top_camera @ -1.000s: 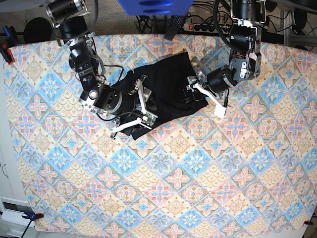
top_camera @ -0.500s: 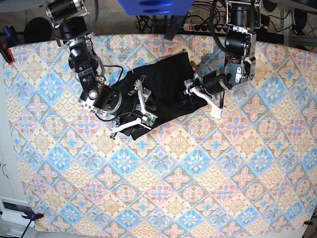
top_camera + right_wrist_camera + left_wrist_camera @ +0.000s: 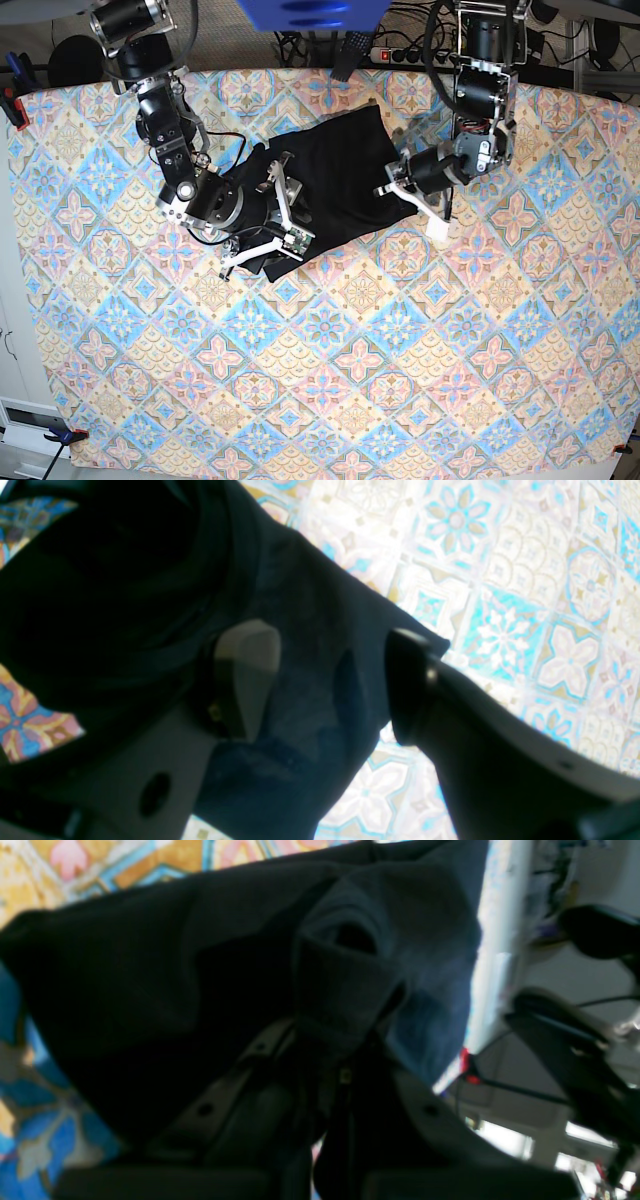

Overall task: Fold the T-shirt properly
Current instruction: 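Tuck the bundle's loose edge under with the left gripper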

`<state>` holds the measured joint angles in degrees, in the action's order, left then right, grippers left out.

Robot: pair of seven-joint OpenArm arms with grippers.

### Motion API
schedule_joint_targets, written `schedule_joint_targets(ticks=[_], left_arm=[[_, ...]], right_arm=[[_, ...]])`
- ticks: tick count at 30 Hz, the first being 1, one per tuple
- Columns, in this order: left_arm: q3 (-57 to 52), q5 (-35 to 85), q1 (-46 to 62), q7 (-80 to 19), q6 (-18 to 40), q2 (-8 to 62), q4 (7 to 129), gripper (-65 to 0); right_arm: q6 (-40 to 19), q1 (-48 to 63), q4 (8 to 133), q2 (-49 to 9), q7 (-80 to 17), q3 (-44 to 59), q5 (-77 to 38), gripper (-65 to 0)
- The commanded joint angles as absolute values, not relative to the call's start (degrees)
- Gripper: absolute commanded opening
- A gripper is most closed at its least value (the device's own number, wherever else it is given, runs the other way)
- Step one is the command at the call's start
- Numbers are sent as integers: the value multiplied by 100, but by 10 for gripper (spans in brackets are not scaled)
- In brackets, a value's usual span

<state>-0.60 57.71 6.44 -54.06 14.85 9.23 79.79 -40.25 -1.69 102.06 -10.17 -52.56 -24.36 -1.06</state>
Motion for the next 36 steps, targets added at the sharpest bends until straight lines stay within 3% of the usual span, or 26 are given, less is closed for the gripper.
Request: schedule_joint_targets(ticks=[1,8,17,28,32,36], left_arm=[[-92,6044,602,-5332,1543,1059,8207,-650],[-189,6281,866,-5332,1543,1376,8892,-650],[-418,6246,1121,-5288,1543,1552,8901,-650],[-365,5367,708,-5279,1543,1323,7934,-650],[-365,5051,673,-5279,1543,1130,7934,-641],[-365,4945,664,-5305,1543,1077,7934,-557]], right_arm=[[-4000,-259,10334,-1015,-5156,-2422,-171,-298],[-4000,-242,10325,-1015,-5156,-2422,-171,-298],[-4000,-259,10316,-1015,-5156,-2422,-171,-298],[-4000,-268,10281,-998,-5147,-2422,-171,-301],[-4000,-268,10202,-998,-5147,-2422,-171,-336],[-4000,-268,10018,-998,-5147,-2422,-163,-435]])
